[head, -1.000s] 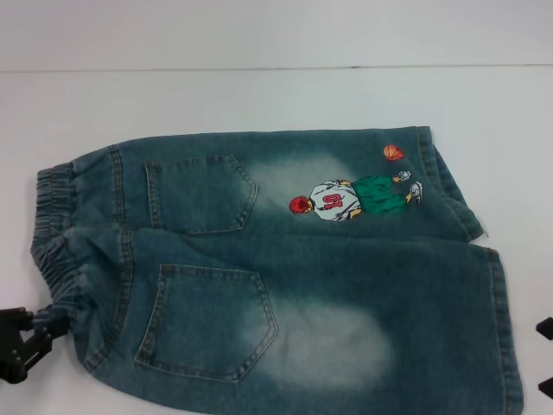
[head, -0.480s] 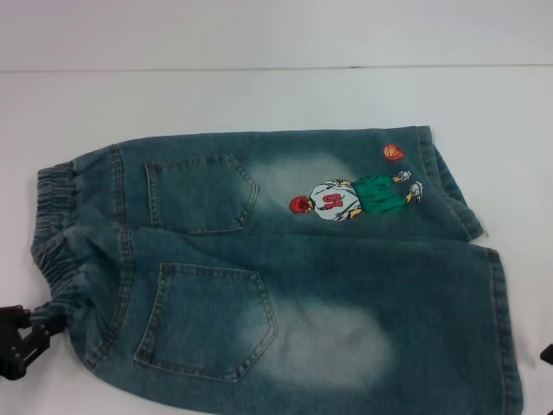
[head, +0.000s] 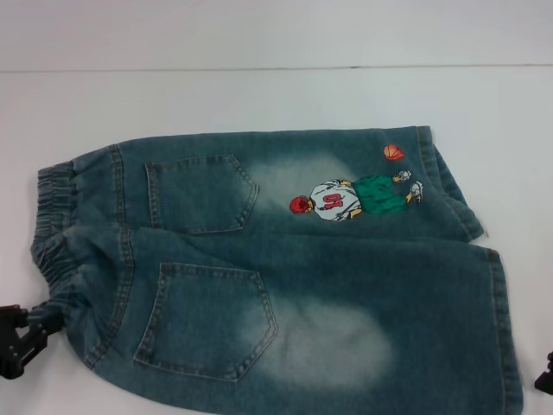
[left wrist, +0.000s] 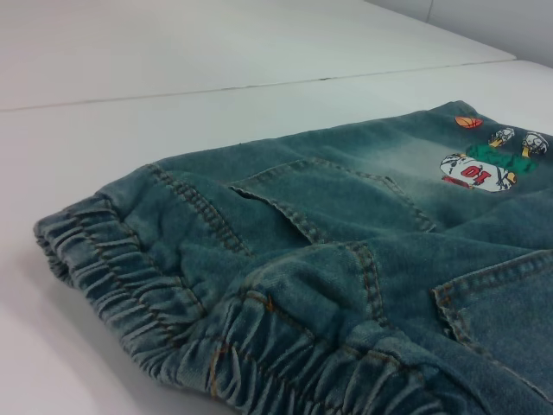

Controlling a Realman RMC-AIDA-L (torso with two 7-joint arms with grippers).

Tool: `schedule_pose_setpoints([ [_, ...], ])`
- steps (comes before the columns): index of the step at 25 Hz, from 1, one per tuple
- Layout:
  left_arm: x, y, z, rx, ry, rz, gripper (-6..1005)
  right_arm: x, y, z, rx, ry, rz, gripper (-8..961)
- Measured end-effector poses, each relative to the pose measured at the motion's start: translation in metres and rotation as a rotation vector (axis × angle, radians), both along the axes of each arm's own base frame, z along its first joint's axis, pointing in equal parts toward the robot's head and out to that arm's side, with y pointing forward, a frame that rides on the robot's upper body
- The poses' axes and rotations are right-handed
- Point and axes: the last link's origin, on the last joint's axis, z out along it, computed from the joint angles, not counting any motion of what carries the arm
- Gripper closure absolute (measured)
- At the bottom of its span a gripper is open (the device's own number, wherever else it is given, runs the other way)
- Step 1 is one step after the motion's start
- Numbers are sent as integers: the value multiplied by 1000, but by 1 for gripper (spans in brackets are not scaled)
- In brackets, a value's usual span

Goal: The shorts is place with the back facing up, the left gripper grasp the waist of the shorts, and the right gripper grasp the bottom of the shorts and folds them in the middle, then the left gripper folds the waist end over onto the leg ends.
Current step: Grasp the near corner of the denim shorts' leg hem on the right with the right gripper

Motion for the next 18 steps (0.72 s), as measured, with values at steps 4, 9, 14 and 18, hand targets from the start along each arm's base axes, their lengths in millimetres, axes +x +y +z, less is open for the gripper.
schedule_pose_setpoints([
  [4, -1, -1, 0, 1, 1, 2, 834, -5, -1, -7, -22, 20, 12, 13],
  [9, -1, -1, 0, -1, 2, 3, 834, -8, 1, -10, -23, 40, 26, 12],
  [14, 0, 0, 0, -3, 2, 1, 834, -9, 2, -11, -17, 51, 36, 12],
  [18, -1, 0, -1, -3, 2, 4, 834, -12, 4, -11, -10, 80, 51, 13],
])
